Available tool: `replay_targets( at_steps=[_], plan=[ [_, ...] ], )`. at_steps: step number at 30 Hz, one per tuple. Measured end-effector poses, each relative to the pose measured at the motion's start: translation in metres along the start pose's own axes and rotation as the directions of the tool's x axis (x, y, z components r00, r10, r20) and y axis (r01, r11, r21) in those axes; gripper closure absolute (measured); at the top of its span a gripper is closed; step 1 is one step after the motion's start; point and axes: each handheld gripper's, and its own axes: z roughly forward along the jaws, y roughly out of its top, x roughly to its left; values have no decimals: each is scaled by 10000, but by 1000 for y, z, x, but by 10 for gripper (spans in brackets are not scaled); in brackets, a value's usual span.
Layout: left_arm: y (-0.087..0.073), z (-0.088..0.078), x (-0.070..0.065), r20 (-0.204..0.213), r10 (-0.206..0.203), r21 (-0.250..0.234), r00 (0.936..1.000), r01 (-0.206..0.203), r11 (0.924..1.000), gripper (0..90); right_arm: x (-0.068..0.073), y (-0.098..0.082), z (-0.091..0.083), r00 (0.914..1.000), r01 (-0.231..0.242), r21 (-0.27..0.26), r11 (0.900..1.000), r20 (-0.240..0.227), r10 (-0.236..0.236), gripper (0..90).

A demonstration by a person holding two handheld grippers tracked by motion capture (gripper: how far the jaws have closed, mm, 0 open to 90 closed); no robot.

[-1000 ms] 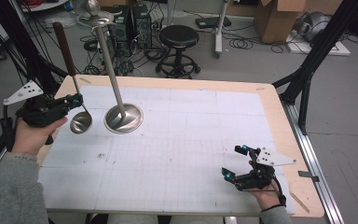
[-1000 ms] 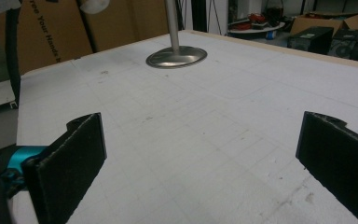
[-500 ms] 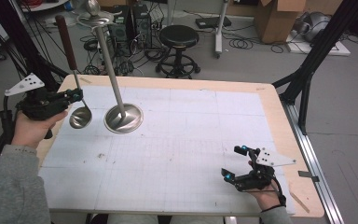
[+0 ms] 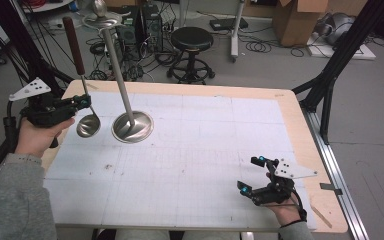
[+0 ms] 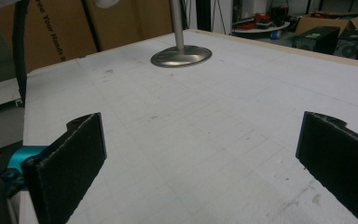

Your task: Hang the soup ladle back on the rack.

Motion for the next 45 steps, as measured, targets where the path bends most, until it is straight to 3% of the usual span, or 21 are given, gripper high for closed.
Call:
replay_targets(
  at_steps=[4, 19, 37, 45],
  plan=[
    [0, 0, -3, 177, 67, -49, 9998, -67, 10000, 843, 1, 0, 0, 10000, -61, 60, 10000, -26, 61, 3],
    [1, 11, -9, 35, 65, 297, 10000, -66, 9995, 843, 1, -1, 1, 10000, -7, 130, 9999, -55, 8, 3],
    [7, 24, -17, -292, -228, 805, 9993, 251, 9964, 841, 1, -1, 2, 9999, -75, 145, 9999, -108, 77, 3],
    [7, 26, -19, -348, -364, 690, 9987, 387, 9969, 808, 0, -1, 1, 9997, -213, 76, 9997, -134, 214, 4]
  ],
)
